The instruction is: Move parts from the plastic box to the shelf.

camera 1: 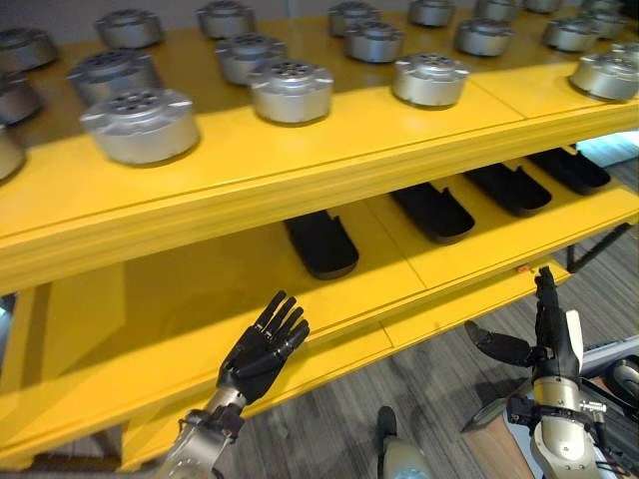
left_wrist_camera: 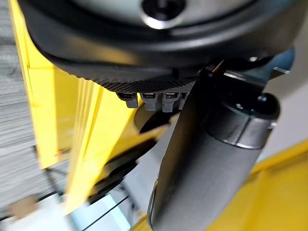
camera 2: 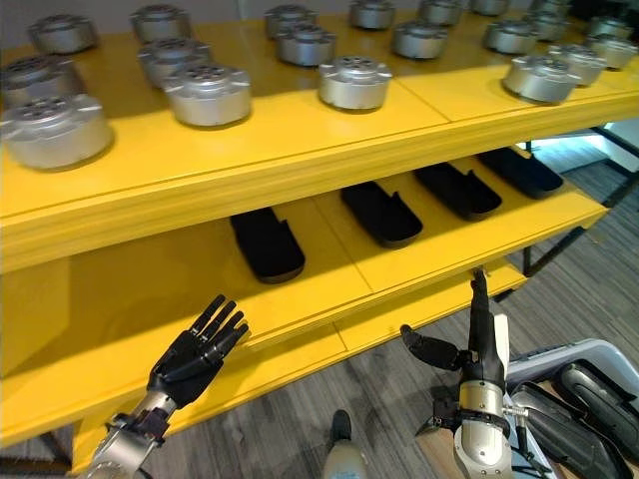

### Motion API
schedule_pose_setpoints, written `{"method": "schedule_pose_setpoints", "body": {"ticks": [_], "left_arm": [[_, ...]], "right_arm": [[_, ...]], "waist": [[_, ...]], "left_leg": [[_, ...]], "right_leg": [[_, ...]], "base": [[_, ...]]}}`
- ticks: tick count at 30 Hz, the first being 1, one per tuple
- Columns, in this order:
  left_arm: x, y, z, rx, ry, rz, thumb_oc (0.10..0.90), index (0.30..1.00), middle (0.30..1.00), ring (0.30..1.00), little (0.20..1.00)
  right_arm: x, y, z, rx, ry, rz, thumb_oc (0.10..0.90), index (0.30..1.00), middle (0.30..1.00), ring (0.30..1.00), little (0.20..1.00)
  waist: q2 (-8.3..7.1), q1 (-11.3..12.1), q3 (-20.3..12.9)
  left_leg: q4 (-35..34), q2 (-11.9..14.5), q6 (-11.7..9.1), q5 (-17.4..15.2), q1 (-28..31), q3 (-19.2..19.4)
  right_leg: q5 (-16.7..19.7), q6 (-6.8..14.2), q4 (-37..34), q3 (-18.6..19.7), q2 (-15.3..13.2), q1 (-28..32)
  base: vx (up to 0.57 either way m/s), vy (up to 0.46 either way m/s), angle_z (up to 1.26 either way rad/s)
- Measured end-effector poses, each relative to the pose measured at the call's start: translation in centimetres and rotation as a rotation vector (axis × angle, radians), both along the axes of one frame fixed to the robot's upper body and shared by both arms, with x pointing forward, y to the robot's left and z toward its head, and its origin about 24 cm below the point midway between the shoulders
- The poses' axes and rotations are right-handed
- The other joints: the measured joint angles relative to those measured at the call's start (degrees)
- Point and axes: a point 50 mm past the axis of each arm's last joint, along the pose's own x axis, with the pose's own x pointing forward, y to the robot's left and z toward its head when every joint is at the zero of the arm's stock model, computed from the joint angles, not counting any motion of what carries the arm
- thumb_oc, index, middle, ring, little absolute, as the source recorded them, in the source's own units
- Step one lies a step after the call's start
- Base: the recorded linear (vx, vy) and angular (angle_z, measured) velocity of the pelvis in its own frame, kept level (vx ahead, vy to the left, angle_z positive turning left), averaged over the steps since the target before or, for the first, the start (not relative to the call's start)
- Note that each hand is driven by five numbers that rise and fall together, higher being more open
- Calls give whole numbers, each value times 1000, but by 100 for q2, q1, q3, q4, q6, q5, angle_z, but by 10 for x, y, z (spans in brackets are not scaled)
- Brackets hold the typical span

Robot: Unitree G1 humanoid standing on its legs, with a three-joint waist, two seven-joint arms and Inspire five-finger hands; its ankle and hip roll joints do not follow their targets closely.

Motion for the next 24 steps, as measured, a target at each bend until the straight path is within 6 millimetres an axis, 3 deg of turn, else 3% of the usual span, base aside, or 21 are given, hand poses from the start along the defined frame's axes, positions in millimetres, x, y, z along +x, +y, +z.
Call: {"method": "schedule_pose_setpoints", "body": {"ticks": [1,2,4,5,7,8,9,12,14,17,24], "left_arm": [[-2,5,0,14,6,28,900,1000,1000,1000,1000],[1,18,5,51,-6,98,900,1000,1000,1000,1000],[1,22,6,65,-4,120,900,1000,1000,1000,1000],[1,23,7,37,-7,132,900,1000,1000,1000,1000],[2,18,10,-22,-18,132,900,1000,1000,1000,1000],[1,7,9,-126,-24,158,900,1000,1000,1000,1000],[1,6,8,-149,-21,169,900,1000,1000,1000,1000],[1,7,9,-183,-24,207,900,1000,1000,1000,1000],[0,13,10,-172,-25,232,900,1000,1000,1000,1000],[8,10,22,-170,-63,226,900,1000,1000,1000,1000],[23,-3,36,-176,-95,160,900,1000,1000,1000,1000]], "right_arm": [[10,7,6,-2,-33,38,900,1000,1000,1000,1000],[32,23,19,-12,-89,140,900,1000,1000,1000,1000],[45,32,26,-9,-123,183,900,1000,1000,1000,1000],[51,35,30,-5,-131,202,900,1000,1000,1000,1000],[49,28,36,-15,-151,175,900,1000,1000,1000,1000],[44,11,37,-14,-145,115,900,1000,1000,1000,1000],[39,8,32,-2,-123,93,900,1000,1000,1000,1000],[8,-4,10,13,-8,36,900,1000,1000,1000,1000],[-9,-7,0,17,56,17,900,1000,1000,1000,1000],[-8,-7,1,14,44,10,900,1000,1000,1000,1000],[4,-8,16,-59,-65,-94,900,1000,1000,1000,1000]], "waist": [[-86,281,-44],[-95,508,-40],[13,533,-48],[-124,721,-10],[-254,668,-9],[-30,568,-7],[-29,577,-6],[-108,185,-4],[-17,-67,-5],[236,-221,-62],[282,-449,-72]], "left_leg": [[178,61,-58,41,-139,-4],[381,247,-158,172,-381,136],[575,566,-72,337,-567,135],[1115,932,-131,226,-775,191],[712,576,-240,34,-757,194],[4,280,-142,340,-607,194],[-132,305,-187,606,-475,154],[-314,292,-285,665,-287,343],[-458,243,-234,728,-211,556],[-543,0,-231,727,-64,752],[-557,-129,-200,664,29,846]], "right_leg": [[-345,79,542,-31,-213,347],[-708,301,-514,-284,-4,744],[-758,185,-1378,-606,369,1016],[-682,-43,-2111,-848,594,1241],[-716,-128,-2646,-755,608,1391],[-575,-192,-2849,-610,834,1367],[-571,-192,-2865,-474,891,1358],[-543,-161,-3125,-427,919,1425],[-339,-50,-3334,-416,843,1393],[118,75,-3915,-270,758,1644],[278,148,-4098,-98,685,1713]], "base": [[-518,-496,-49],[-442,-505,-74],[-251,-336,-108],[-182,-253,-119],[-145,-185,-92],[-141,-167,-88],[-129,-135,-90],[-99,-45,-35],[-85,6,-50],[-74,8,-35],[-58,-41,-9]]}}
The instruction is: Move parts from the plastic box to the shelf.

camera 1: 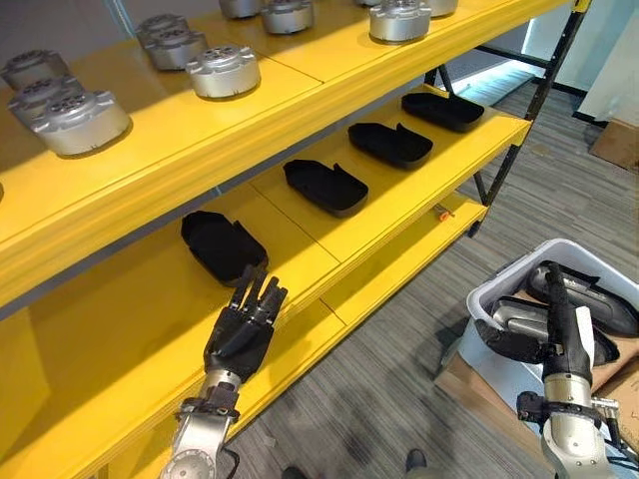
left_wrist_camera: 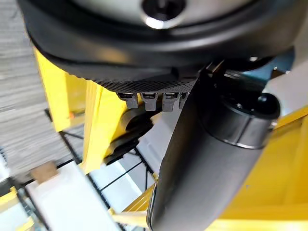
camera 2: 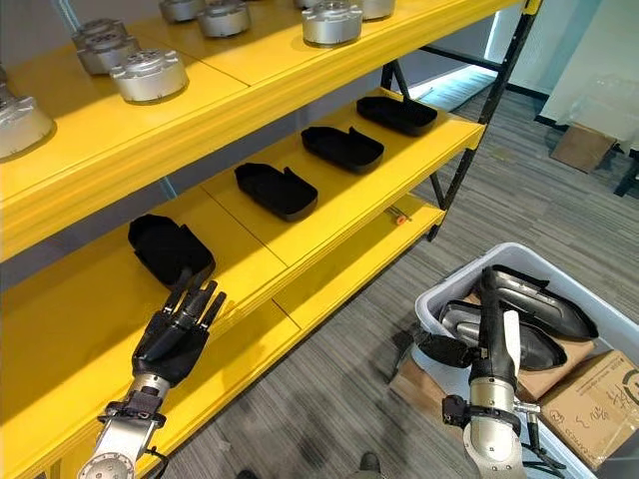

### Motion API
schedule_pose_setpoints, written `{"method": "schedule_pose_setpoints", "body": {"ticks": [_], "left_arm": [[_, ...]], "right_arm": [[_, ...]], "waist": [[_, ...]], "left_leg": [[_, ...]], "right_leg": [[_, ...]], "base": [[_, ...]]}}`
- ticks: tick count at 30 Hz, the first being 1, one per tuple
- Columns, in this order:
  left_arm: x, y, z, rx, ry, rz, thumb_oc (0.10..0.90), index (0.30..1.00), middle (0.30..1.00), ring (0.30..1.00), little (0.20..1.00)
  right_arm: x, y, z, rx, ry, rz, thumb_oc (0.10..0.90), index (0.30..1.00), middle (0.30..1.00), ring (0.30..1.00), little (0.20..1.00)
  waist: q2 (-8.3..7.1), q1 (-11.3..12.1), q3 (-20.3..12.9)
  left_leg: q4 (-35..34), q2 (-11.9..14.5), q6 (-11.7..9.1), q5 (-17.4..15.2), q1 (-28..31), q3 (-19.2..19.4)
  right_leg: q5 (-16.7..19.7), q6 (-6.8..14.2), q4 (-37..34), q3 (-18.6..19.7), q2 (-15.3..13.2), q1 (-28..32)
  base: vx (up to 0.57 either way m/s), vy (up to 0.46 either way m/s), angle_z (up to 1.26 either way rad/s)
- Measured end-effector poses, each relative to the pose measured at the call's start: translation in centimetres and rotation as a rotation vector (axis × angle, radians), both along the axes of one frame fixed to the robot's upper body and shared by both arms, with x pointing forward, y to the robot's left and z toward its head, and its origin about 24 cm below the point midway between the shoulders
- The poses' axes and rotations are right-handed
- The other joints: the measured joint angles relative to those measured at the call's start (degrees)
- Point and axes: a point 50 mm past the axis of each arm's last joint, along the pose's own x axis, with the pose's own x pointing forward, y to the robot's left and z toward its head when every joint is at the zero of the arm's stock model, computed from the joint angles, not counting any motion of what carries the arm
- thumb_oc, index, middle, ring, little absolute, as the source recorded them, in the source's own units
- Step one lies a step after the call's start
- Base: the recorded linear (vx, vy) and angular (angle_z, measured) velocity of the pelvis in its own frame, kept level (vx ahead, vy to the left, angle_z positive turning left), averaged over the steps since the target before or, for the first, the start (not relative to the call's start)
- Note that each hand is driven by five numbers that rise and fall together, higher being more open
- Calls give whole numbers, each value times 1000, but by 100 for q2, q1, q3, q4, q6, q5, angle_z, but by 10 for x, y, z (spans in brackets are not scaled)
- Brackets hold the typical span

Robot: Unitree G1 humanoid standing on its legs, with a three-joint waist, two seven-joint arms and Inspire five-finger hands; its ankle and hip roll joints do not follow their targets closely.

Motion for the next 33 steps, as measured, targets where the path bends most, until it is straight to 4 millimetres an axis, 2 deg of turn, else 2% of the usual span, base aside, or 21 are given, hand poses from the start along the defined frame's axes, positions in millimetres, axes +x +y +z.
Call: {"method": "schedule_pose_setpoints", "body": {"ticks": [8,12,13,14,16,17,18,19,20,21,22,23,24,25,26,27,28,29,30,31,33], "left_arm": [[2,-2,0,4,28,4,900,1000,1000,1000,1000],[11,-13,4,21,34,-40,900,1000,1000,1000,1000],[12,-11,5,45,34,-47,900,1000,1000,1000,1000],[14,-7,7,102,40,-79,900,1000,1000,1000,1000],[13,-20,2,77,70,-109,900,1000,1000,1000,1000],[14,-17,0,82,98,-82,900,1000,1000,1000,1000],[11,-17,-7,67,157,-41,900,1000,1000,1000,1000],[11,-15,-8,73,175,-26,900,1000,1000,1000,1000],[11,-14,-8,73,177,-15,900,1000,1000,1000,1000],[8,-17,-6,64,165,-25,900,1000,1000,1000,1000],[3,-16,-1,48,142,-22,900,1000,1000,1000,1000],[-2,-11,-2,37,140,4,900,1000,1000,1000,1000],[-11,-2,-4,47,160,42,900,1000,1000,1000,1000],[-12,1,-4,57,164,48,900,1000,1000,1000,1000],[-11,1,-4,55,165,47,900,1000,1000,1000,1000],[-12,-2,-6,38,169,49,900,1000,1000,1000,1000],[-13,-5,-7,19,171,53,900,1000,1000,1000,1000],[-11,-3,-2,30,146,47,900,1000,1000,1000,1000],[-4,-3,-3,32,151,37,900,1000,1000,1000,1000],[-6,-1,-2,31,145,44,900,1000,1000,1000,1000],[-6,0,-2,31,144,44,900,1000,1000,1000,1000]], "right_arm": [[-6,-12,2,-45,-17,-117,900,1000,1000,1000,1000],[-6,-26,9,-89,-56,-215,900,1000,1000,1000,1000],[3,-26,8,-95,-61,-211,900,1000,1000,1000,1000],[2,-31,5,-115,-46,-229,900,1000,1000,1000,1000],[-1,-40,8,-164,-44,-252,900,1000,1000,1000,1000],[3,-38,4,-158,-24,-234,900,1000,1000,1000,1000],[13,-35,11,-173,-42,-186,900,1000,1000,1000,1000],[23,-33,21,-185,-88,-158,900,1000,1000,1000,1000],[25,-32,23,-186,-90,-140,900,1000,1000,1000,1000],[15,-32,20,-176,-71,-139,900,1000,1000,1000,1000],[3,-26,17,-147,-69,-136,900,1000,1000,1000,1000],[-9,-12,4,-83,-33,-130,900,1000,1000,1000,1000],[-7,1,-4,-56,0,-66,900,1000,1000,1000,1000],[-6,6,-7,-46,9,-43,900,1000,1000,1000,1000],[-5,9,-9,-38,15,-33,900,1000,1000,1000,1000],[-1,9,-7,-45,12,-16,900,1000,1000,1000,1000],[1,8,-4,-62,7,-1,900,1000,1000,1000,1000],[1,6,7,-96,-24,23,900,1000,1000,1000,1000],[3,3,7,-96,-21,9,900,1000,1000,1000,1000],[5,3,11,-101,-36,16,900,1000,1000,1000,1000],[7,5,11,-97,-36,31,900,1000,1000,1000,1000]], "waist": [[-1,-350,4],[6,-504,28],[-44,-435,45],[-247,-387,107],[-77,-332,283],[-278,-156,372],[-322,-36,402],[-374,-25,446],[-443,-55,489],[-521,95,490],[-501,143,462],[-472,169,387],[-417,304,228],[-454,291,200],[-504,305,204],[-274,355,215],[26,410,207],[59,323,137],[-113,301,52],[-81,318,36],[-221,429,18]], "left_leg": [[1,15,-45,-100,170,377],[61,88,-73,-120,163,683],[233,215,-92,-180,125,938],[461,250,-89,-175,177,996],[652,531,-284,51,186,-200],[756,556,-414,198,329,-1220],[1046,561,-325,-214,230,-2276],[965,231,-285,-530,87,-2889],[1043,-118,-203,-766,-12,-3079],[1501,-954,61,-1255,-235,-2981],[1774,-1631,431,-1529,-444,-2503],[1432,-2021,593,-1411,-403,-2555],[1104,-1647,690,-1309,-398,-2604],[971,-1559,596,-1231,-420,-2733],[754,-1710,580,-1123,-419,-2880],[517,-1621,688,-955,-449,-3157],[456,-1367,910,-830,-494,-3193],[523,-1105,630,-691,-615,-3293],[252,-1192,492,-607,-449,-3198],[207,-1157,482,-565,-368,-3219],[11,-1121,540,-490,-205,-3204]], "right_leg": [[-20,-2,180,379,-5,-225],[-269,-22,864,592,-9,-748],[-695,-224,1885,383,-66,-1309],[-1348,-746,3258,210,-80,-1822],[-1648,-994,3202,205,319,-1765],[-1691,-1001,3318,601,400,-1753],[-1439,-1214,3056,992,709,-1643],[-1148,-1161,2522,1242,881,-1470],[-951,-1177,2045,1345,1076,-1095],[-652,-1108,1293,1330,1086,-671],[-479,-767,847,1169,1022,-418],[-723,-265,771,895,1026,-301],[-839,308,878,526,1094,-426],[-717,314,876,423,1160,-441],[-617,466,878,462,1150,-467],[-400,814,1149,765,1313,-693],[-209,808,1550,1046,1625,-959],[-876,-264,1745,1662,1288,-1105],[-739,-900,1264,1720,1330,-851],[-651,-993,1186,1694,1401,-817],[-641,-984,1129,1678,1456,-741]], "base": [[-39,-45,-28],[-196,-281,-40],[-215,-350,-77],[-85,-564,-80],[0,-479,-71],[21,-156,-145],[50,-225,-183],[41,-297,-177],[30,-346,-137],[23,-309,-95],[72,-189,-49],[121,-177,-67],[137,-139,-46],[121,-104,-54],[77,-28,-22],[46,0,-42],[50,7,-32],[97,52,19],[106,75,37],[141,119,30],[77,71,1]]}}
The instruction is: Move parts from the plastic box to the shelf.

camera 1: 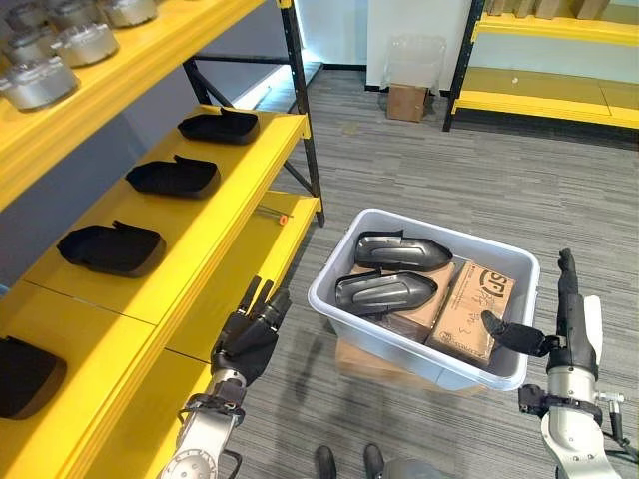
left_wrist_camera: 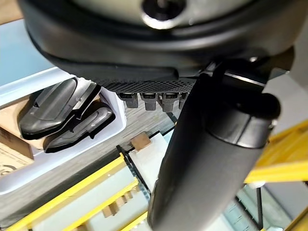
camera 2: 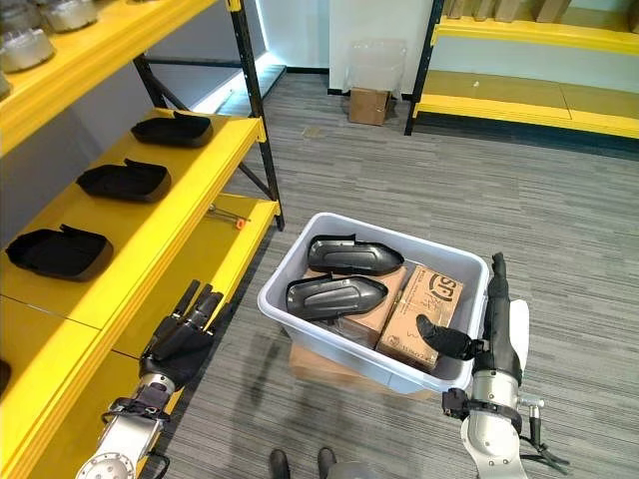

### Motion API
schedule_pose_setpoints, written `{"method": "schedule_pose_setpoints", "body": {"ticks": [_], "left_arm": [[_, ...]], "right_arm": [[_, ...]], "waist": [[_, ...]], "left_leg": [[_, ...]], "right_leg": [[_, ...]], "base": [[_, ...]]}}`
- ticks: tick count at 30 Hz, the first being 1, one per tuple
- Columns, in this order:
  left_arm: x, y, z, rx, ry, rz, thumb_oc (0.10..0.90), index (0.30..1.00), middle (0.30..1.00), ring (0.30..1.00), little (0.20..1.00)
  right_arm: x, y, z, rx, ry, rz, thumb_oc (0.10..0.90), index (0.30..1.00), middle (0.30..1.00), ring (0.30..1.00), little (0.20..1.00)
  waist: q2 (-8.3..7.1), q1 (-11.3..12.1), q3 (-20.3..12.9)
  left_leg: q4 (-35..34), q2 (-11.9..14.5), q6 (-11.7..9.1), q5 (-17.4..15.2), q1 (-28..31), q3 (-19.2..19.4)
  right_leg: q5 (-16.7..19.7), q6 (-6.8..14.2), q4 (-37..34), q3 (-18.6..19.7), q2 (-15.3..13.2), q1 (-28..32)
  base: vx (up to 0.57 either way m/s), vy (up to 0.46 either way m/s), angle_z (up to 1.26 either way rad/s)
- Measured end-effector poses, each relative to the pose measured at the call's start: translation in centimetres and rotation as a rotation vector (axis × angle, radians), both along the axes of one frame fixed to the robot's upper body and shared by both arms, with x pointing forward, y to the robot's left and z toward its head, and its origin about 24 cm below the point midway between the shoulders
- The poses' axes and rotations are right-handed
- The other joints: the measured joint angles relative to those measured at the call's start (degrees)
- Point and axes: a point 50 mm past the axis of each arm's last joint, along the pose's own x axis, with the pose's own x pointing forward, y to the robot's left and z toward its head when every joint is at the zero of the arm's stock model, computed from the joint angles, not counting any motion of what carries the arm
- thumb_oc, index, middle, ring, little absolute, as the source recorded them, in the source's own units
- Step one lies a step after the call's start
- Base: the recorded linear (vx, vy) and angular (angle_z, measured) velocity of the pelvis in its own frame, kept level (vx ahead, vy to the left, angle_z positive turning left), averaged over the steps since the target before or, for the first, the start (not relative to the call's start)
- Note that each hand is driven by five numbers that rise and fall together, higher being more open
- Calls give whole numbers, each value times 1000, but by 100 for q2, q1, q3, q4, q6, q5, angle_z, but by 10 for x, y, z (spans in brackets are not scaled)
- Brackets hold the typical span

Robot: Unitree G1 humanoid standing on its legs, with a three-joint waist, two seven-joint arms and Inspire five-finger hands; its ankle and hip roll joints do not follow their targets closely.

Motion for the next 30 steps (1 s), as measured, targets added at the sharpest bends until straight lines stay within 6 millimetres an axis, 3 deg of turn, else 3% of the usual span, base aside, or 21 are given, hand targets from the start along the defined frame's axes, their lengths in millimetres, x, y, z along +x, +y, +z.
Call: {"method": "schedule_pose_setpoints", "body": {"ticks": [5,24,28,29,30], "left_arm": [[0,1,0,0,-9,-1,900,1000,1000,1000,1000],[-5,10,-1,26,11,10,900,1000,1000,1000,1000],[3,9,3,25,-14,0,900,1000,1000,1000,1000],[4,9,4,28,-18,-1,900,1000,1000,1000,1000],[5,11,4,30,-19,3,900,1000,1000,1000,1000]], "right_arm": [[3,1,2,1,-4,16,900,1000,1000,1000,1000],[-1,1,-1,-1,15,20,900,1000,1000,1000,1000],[2,0,2,-31,8,23,900,1000,1000,1000,1000],[2,0,3,-33,6,24,900,1000,1000,1000,1000],[5,2,4,-32,0,35,900,1000,1000,1000,1000]], "waist": [[-22,16,8],[-66,-3,17],[-143,-40,71],[-171,-63,145],[-194,2,280]], "left_leg": [[-6,0,2,-97,187,4],[-11,-90,100,-163,266,154],[-34,-136,288,-231,283,350],[0,-180,343,-202,288,469],[51,-165,409,-180,307,663]], "right_leg": [[79,113,-376,-16,-38,361],[137,224,-449,33,-145,452],[-112,599,539,-208,-226,-84],[-105,648,1008,-365,-278,-347],[-35,875,1940,-815,-434,-836]], "base": [[66,70,3],[36,53,-4],[-25,142,-29],[-53,141,-54],[-19,62,-60]]}}
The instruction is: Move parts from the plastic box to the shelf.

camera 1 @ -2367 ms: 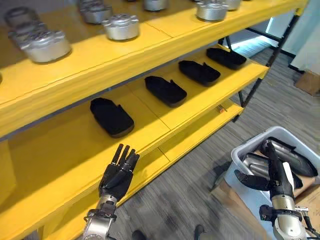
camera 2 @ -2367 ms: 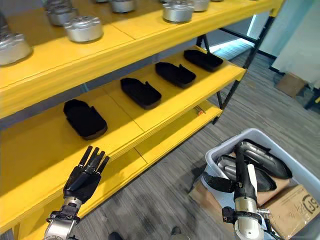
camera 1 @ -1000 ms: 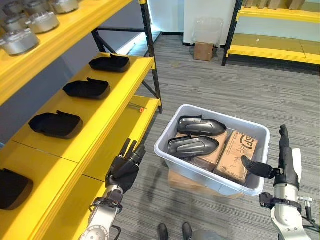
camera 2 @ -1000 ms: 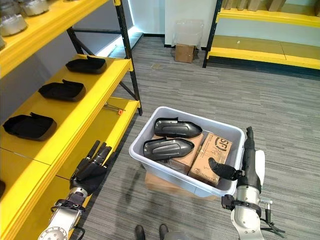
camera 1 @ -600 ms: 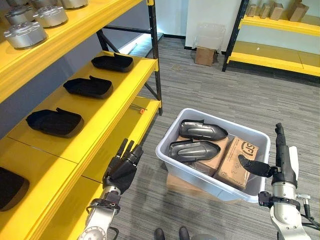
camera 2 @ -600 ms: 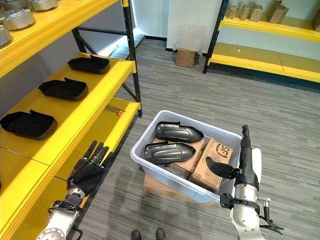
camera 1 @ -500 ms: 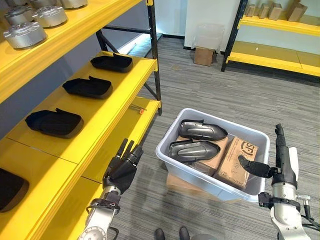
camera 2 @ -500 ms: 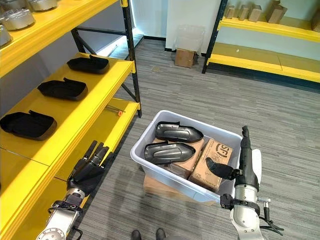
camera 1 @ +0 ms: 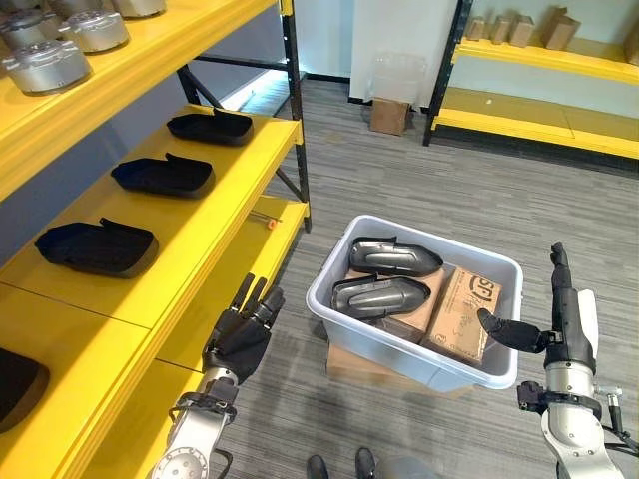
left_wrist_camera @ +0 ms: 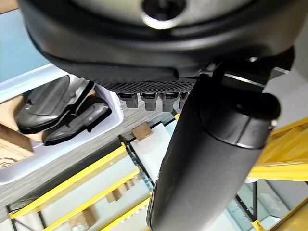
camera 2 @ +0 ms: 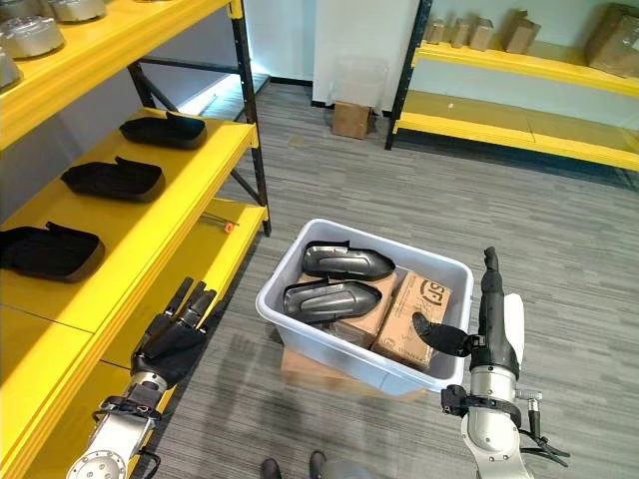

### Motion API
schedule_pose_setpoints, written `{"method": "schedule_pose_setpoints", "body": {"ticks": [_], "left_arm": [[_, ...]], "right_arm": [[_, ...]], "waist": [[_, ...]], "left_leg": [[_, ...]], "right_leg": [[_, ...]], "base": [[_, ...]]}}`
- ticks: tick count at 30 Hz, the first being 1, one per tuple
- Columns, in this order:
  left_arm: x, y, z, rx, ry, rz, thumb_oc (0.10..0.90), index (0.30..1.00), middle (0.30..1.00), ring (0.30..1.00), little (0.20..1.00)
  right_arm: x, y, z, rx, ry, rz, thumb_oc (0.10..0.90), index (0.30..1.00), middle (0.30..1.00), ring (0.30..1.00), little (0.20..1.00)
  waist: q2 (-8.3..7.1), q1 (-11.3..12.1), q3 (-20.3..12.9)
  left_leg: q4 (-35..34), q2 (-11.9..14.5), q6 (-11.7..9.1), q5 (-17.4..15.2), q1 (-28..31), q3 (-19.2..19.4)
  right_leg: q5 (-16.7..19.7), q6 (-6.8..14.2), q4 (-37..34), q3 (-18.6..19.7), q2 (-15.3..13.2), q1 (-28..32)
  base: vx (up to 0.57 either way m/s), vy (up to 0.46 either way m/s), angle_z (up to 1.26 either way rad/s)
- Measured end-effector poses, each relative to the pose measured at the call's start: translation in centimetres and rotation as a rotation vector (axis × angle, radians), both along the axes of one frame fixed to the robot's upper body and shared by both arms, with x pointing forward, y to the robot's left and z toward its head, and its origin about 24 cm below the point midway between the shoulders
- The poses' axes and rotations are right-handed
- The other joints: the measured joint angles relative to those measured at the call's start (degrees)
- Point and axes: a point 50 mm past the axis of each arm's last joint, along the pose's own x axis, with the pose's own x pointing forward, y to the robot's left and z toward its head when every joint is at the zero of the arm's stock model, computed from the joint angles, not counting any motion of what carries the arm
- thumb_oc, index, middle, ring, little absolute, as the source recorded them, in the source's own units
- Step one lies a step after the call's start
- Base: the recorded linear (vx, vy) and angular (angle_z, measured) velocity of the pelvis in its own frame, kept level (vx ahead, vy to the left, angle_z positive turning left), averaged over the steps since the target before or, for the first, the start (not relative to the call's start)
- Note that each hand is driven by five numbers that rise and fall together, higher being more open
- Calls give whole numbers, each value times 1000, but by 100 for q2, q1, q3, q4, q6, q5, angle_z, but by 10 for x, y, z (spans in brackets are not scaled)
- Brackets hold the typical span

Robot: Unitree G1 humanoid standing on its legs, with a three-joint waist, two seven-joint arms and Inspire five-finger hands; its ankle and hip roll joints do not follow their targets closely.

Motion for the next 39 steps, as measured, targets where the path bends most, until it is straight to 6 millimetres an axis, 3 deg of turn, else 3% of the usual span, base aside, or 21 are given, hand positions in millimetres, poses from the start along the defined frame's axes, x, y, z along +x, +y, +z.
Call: {"method": "schedule_pose_setpoints", "body": {"ticks": [1,2,3,7,10,13,14,16,17,20,23,26,32,39], "left_arm": [[-2,1,-3,1,14,2,900,1000,1000,1000,1000],[-3,1,-4,1,23,2,900,1000,1000,1000,1000],[-3,1,-5,1,26,0,900,1000,1000,1000,1000],[-2,2,-4,7,27,0,900,1000,1000,1000,1000],[-6,6,-11,20,59,7,900,1000,1000,1000,1000],[-17,12,-20,27,103,32,900,1000,1000,1000,1000],[-20,12,-22,28,114,37,900,1000,1000,1000,1000],[-25,15,-25,37,135,40,900,1000,1000,1000,1000],[-25,17,-24,49,134,34,900,1000,1000,1000,1000],[-23,8,-25,21,119,7,900,1000,1000,1000,1000],[-19,7,-21,21,101,2,900,1000,1000,1000,1000],[-16,6,-19,19,88,-2,900,1000,1000,1000,1000],[-16,4,-17,13,82,-16,900,1000,1000,1000,1000],[-14,2,-14,14,72,-27,900,1000,1000,1000,1000]], "right_arm": [[1,1,0,0,3,8,900,1000,1000,1000,1000],[-1,0,0,-2,7,7,900,1000,1000,1000,1000],[-2,-2,1,-13,9,5,900,1000,1000,1000,1000],[-4,-2,-2,-14,31,13,900,1000,1000,1000,1000],[-5,0,-4,-5,40,24,900,1000,1000,1000,1000],[-6,0,-6,-1,47,25,900,1000,1000,1000,1000],[-6,0,-6,0,47,26,900,1000,1000,1000,1000],[-7,2,-8,10,54,24,900,1000,1000,1000,1000],[-8,3,-10,21,57,21,900,1000,1000,1000,1000],[-5,-1,-16,21,80,-3,900,1000,1000,1000,1000],[-4,-1,-16,21,85,-9,900,1000,1000,1000,1000],[-3,-1,-15,20,84,-10,900,1000,1000,1000,1000],[-2,-5,-11,-38,88,3,900,1000,1000,1000,1000],[-1,-3,-10,-93,93,21,900,1000,1000,1000,1000]], "waist": [[6,-3,69],[-2,-33,85],[-13,-49,109],[38,-39,135],[38,-7,141],[0,40,132],[-28,48,141],[-272,60,38],[-427,92,-20],[-139,96,-57],[-54,118,-67],[-17,30,-92],[235,6,-235],[274,36,-261]], "left_leg": [[67,30,44,-115,1,44],[78,14,94,-149,35,112],[82,-42,110,-165,12,157],[195,-119,112,-167,-138,134],[224,-120,128,-174,-123,127],[110,-56,46,-188,119,106],[93,-50,32,-199,192,107],[-20,-73,-235,-239,348,-47],[-30,-119,-326,-255,374,-90],[-39,311,-629,-171,400,-218],[-51,570,-791,-171,511,-223],[-57,685,-900,-214,625,-315],[-80,785,-950,-236,585,-213],[-62,782,-951,-233,555,-143]], "right_leg": [[161,300,635,-491,-226,-329],[109,402,808,-655,-375,-489],[84,396,382,-711,-656,-531],[406,550,-1028,-253,-1221,-452],[903,722,-1867,-281,-1595,-285],[1249,698,-2281,-324,-1773,-36],[1293,687,-2330,-366,-1757,64],[1309,667,-2589,-404,-1644,680],[1272,390,-2676,-382,-1636,895],[1184,175,-2660,-444,-1178,1021],[1065,44,-2737,-495,-922,1196],[1053,40,-3091,-572,-772,1520],[1036,-30,-3090,-476,-670,1428],[1055,-56,-3091,-401,-662,1348]], "base": [[13,-24,-52],[33,-70,-27],[53,-114,-10],[51,-152,-2],[45,-139,-2],[48,-156,3],[59,-198,14],[65,-194,32],[84,-215,31],[76,-183,27],[75,-170,5],[96,-216,10],[73,-152,-6],[46,-64,-6]]}}
